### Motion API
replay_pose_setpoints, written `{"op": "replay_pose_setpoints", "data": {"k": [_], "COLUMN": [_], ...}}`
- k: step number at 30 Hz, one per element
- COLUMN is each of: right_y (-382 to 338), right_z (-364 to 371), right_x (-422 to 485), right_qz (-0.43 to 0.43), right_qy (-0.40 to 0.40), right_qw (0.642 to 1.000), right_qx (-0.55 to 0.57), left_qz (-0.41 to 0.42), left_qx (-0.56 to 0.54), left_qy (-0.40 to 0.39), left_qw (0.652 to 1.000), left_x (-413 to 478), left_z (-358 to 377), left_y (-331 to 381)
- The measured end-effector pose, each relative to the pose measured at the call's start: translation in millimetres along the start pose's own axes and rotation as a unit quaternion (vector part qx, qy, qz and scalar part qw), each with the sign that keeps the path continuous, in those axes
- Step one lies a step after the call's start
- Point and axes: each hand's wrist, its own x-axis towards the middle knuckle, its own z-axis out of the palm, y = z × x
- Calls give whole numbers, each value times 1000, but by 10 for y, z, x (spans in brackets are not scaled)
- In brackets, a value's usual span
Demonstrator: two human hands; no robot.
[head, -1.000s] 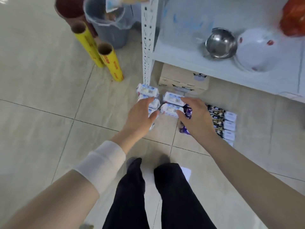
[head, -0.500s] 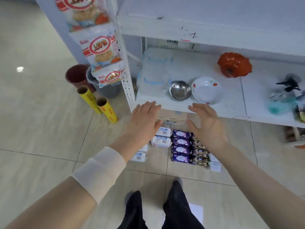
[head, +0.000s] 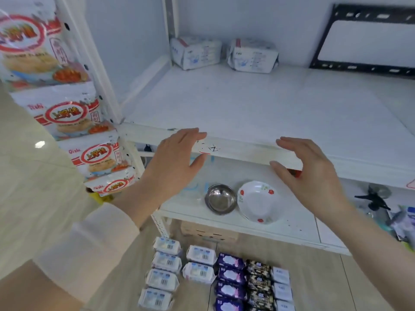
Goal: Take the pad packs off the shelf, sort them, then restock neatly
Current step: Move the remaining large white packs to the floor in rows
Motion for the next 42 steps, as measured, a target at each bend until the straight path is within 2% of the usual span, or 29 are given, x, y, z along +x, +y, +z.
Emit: {"op": "replay_pose_setpoints", "data": {"k": [14, 18, 22, 26, 31, 33, 36, 42], "right_y": [231, 566, 828, 993, 1073, 1119, 1215, 1458], "right_z": [413, 630, 807, 949, 1106, 1152, 1196, 1191], "right_x": [1455, 1912, 2418, 2938, 3495, 3684, 3875, 4146], "right_qz": [21, 83, 178, 210, 278, 307, 364, 404], "right_qy": [-15, 33, 79, 112, 136, 160, 191, 188], "right_qw": [998, 995, 980, 971, 947, 933, 907, 890], "right_qx": [-64, -37, 31, 35, 83, 93, 90, 95], "left_qz": [11, -69, -167, -188, -218, -248, -305, -348], "left_qx": [100, 20, -79, -71, -70, -135, -258, -361], "left_qy": [-1, 25, 55, 105, 119, 128, 150, 161], "left_qw": [995, 997, 981, 974, 966, 951, 904, 850], "left_x": [1422, 1947, 2465, 2954, 3446, 3601, 3788, 3938], "left_z": [155, 358, 455, 373, 362, 384, 394, 378], "left_y": [-135, -383, -691, -968, -1225, -1283, -1377, -1572]}}
